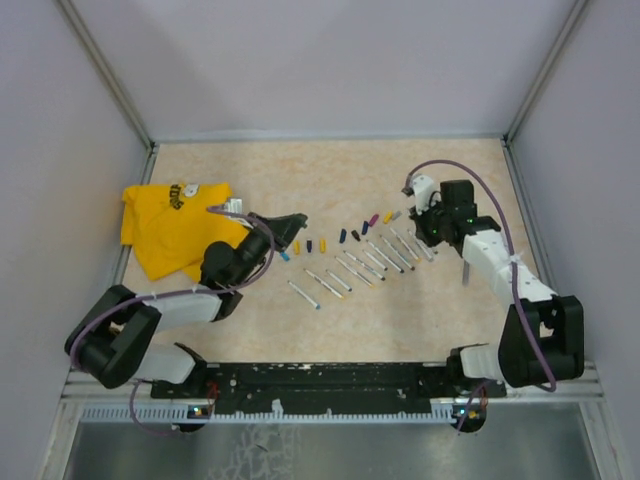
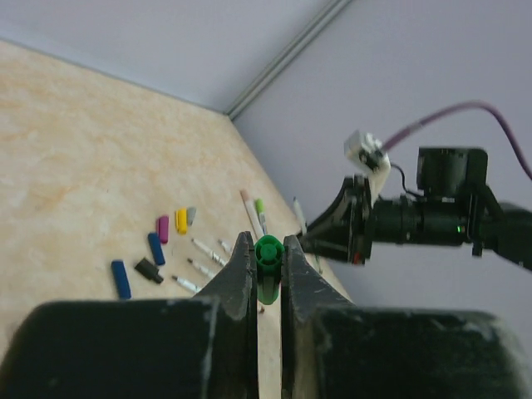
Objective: Open the pen caps
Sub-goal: Open the pen cap from the pen, then place the pen at the center of the board.
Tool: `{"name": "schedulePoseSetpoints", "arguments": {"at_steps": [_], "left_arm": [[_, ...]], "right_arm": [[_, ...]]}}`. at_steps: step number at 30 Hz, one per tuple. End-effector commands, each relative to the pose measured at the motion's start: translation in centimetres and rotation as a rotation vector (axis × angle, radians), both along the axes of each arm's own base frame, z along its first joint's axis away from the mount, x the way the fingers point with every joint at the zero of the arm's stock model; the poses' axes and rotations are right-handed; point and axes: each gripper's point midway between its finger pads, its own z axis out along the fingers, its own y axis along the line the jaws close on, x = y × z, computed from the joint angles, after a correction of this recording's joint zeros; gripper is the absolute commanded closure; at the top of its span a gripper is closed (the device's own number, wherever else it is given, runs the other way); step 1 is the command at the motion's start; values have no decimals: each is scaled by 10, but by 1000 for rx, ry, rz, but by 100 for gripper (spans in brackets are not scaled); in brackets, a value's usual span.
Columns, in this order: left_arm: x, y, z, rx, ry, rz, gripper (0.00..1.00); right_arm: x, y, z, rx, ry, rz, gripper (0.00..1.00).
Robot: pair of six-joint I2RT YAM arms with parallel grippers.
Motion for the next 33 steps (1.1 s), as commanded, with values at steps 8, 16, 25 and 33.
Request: {"name": "schedulePoseSetpoints", "arguments": {"at_steps": [8,16,25,33], "left_arm": [[-63,10,-31,182,-18,-166,100],[-78,24,-32,206,-31,-148,100],[-83,32,-34,209,-29,-125,100],[-84,29,-35,206,-19,-142,100]], "right_arm": [[32,-73,-24,-164,13,-235,100],[41,-67,-51,-147,97,-225,100],[46,-66,-65,-144,150,-238,95],[42,-68,-87,-163,212,-236,91]]}}
